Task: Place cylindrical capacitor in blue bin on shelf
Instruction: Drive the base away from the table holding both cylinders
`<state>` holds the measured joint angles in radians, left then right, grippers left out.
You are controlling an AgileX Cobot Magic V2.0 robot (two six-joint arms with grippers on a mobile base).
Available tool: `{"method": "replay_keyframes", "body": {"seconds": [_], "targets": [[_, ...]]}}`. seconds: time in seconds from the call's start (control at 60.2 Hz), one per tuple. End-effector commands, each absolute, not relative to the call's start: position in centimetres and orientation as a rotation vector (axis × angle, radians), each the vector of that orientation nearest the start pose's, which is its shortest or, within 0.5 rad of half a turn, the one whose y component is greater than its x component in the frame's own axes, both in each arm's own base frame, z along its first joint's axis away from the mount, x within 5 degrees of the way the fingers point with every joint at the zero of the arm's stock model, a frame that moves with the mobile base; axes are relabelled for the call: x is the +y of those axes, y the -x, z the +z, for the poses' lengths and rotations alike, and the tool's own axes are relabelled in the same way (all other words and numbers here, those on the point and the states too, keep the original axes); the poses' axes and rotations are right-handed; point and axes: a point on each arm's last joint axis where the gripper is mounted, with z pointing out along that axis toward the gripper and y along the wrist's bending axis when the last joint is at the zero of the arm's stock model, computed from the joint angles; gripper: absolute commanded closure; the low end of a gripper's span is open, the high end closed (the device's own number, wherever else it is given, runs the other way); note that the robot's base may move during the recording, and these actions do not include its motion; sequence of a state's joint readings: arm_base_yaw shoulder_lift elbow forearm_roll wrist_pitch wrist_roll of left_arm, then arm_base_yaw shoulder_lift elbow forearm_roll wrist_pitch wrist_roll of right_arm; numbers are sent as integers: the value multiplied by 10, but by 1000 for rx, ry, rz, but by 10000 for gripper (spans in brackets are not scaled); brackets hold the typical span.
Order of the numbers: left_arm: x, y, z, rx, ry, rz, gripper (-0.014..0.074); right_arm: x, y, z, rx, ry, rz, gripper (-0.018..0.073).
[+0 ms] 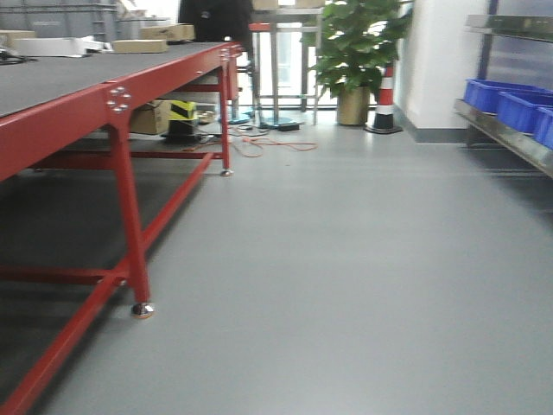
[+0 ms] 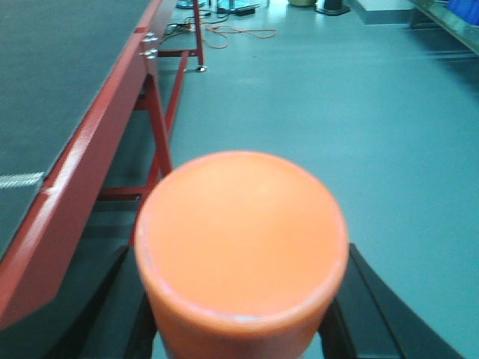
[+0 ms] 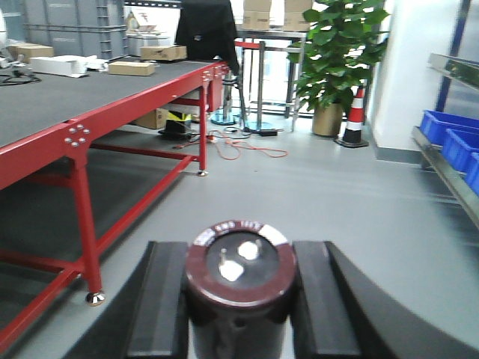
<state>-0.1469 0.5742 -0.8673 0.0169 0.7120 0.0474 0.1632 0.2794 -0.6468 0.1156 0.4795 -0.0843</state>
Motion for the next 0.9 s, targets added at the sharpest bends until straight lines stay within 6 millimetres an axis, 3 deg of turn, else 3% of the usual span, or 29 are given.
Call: {"method": "replay_keyframes", "body": {"seconds": [0.0,0.88], "targets": [[-13,-92,396,1865,-185,-60,707,12,-43,369,1558,154,178,721],[-13,-92,396,1865,-185,-60,707,12,-43,369,1558,154,178,721]]}}
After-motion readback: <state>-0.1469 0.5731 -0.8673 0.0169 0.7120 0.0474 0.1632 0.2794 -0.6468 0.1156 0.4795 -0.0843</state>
